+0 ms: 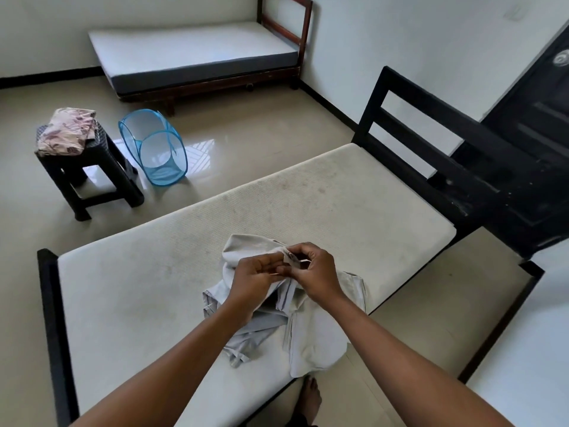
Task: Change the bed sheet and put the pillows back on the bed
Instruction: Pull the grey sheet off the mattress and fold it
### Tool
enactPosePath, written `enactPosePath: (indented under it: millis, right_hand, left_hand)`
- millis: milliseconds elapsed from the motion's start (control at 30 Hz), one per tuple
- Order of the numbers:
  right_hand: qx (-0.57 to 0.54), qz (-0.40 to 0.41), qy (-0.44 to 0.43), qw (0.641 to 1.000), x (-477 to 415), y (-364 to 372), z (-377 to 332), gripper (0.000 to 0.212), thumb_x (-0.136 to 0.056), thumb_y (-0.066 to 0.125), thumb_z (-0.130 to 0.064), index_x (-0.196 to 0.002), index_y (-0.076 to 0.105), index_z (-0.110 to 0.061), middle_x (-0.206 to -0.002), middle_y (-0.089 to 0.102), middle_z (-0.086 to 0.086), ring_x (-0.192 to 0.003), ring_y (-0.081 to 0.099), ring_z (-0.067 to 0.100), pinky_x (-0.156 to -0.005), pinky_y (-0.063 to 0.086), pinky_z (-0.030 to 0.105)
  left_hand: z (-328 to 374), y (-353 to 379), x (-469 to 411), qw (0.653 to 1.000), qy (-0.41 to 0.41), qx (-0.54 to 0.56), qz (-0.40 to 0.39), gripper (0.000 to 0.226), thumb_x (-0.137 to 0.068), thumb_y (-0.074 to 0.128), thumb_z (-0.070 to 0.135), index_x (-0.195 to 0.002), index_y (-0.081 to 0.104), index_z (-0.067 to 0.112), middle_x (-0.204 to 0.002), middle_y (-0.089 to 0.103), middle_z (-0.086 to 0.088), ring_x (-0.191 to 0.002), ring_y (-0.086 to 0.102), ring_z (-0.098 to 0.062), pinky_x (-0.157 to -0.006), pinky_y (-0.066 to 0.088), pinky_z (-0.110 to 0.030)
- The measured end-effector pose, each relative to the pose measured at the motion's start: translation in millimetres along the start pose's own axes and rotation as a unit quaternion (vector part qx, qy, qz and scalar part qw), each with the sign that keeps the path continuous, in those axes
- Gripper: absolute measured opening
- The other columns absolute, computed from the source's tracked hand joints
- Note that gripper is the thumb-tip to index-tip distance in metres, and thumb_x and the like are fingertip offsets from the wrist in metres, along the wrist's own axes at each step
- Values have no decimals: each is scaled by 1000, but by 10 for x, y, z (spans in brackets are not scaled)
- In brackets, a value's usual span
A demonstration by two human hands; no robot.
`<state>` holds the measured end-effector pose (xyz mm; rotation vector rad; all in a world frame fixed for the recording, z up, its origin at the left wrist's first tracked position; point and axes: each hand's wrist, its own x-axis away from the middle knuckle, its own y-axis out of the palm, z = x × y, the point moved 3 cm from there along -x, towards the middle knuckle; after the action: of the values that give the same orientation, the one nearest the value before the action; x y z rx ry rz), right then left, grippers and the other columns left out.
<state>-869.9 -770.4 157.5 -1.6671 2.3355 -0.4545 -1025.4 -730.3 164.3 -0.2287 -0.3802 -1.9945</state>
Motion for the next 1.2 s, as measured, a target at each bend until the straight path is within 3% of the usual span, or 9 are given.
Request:
enactPosePath:
  millis: [167,333,400,533,667,767,933,1100,1200]
  right_hand:
    - [-1,16,-5,1000,-76,-291,34,9,-84,84,-9,-92,80,-8,-87,79,-1,-83,73,11,-81,59,33]
    - [22,-33,-8,999,-276,-782,-338,4,-93,74,-10,-88,74,-11,-80,70,-9,-76,60,3,-74,47,24]
    - [38,-55,-39,997,-435,-994,-673,4,-94,72,-8,-89,72,-9,-80,68,-7,-77,58,4,-74,45,23]
    - [55,-78,-107,990,-745,-1572,-1693,9,-95,69,-4,-88,68,-9,-76,61,-7,-71,51,4,-65,40,17]
    - [21,-85,-151,985,-962,-2114,-2551,3,-98,65,-6,-96,67,-8,-85,59,9,-81,52,20,-69,44,24]
    - [23,-29,-156,987,-1159,-2425,-2787,7,-100,63,-7,-94,66,-8,-82,61,8,-76,57,19,-67,50,27]
    - [137,119,-164,970,-1706,-2644,-3203,17,-97,67,-9,-82,67,-16,-78,64,7,-72,61,19,-66,57,39]
    - [47,183,-299,935,-2148,-2596,-4451,18,-98,64,-8,-82,65,-18,-89,65,17,-84,66,29,-70,64,51]
    - [12,197,-347,917,-2295,-2516,-4814,8,-92,63,-24,-85,67,-24,-93,70,14,-88,69,31,-74,64,54]
  left_hand:
    - [220,-240,-290,992,56,-99,-56,46,-77,43,-31,-105,72,-9,-93,76,-22,-94,73,-41,-85,62,-42]
    - [783,-2,-565,903,208,-347,-146,50,-83,69,-6,-126,68,20,-117,72,12,-109,65,0,-88,57,-23]
    - [1043,244,-656,886,234,-349,-197,47,-83,73,3,-126,67,21,-117,70,12,-110,64,-1,-87,56,-22]
    - [1735,669,-802,884,244,-310,-249,32,-70,79,20,-96,69,4,-86,67,-9,-82,61,-13,-75,53,-48]
    - [2479,949,-805,893,260,-241,-277,38,-74,88,26,-95,71,-1,-87,71,-18,-77,66,-25,-67,53,-41]
    - [2921,1134,-831,902,345,-215,-143,36,-82,85,29,-72,66,-1,-65,57,-8,-59,49,-14,-55,38,-30]
    - [3589,1310,-938,794,473,-367,105,31,-87,71,33,-65,66,13,-59,62,-7,-60,63,-29,-50,35,-30]
    - [4810,1201,-662,699,576,-264,333,24,-81,57,29,-72,68,10,-74,65,-11,-69,63,-36,-56,34,-31]
    - [5119,1079,-534,681,580,-228,385,25,-78,57,36,-79,69,13,-79,64,-9,-71,62,-37,-58,39,-33]
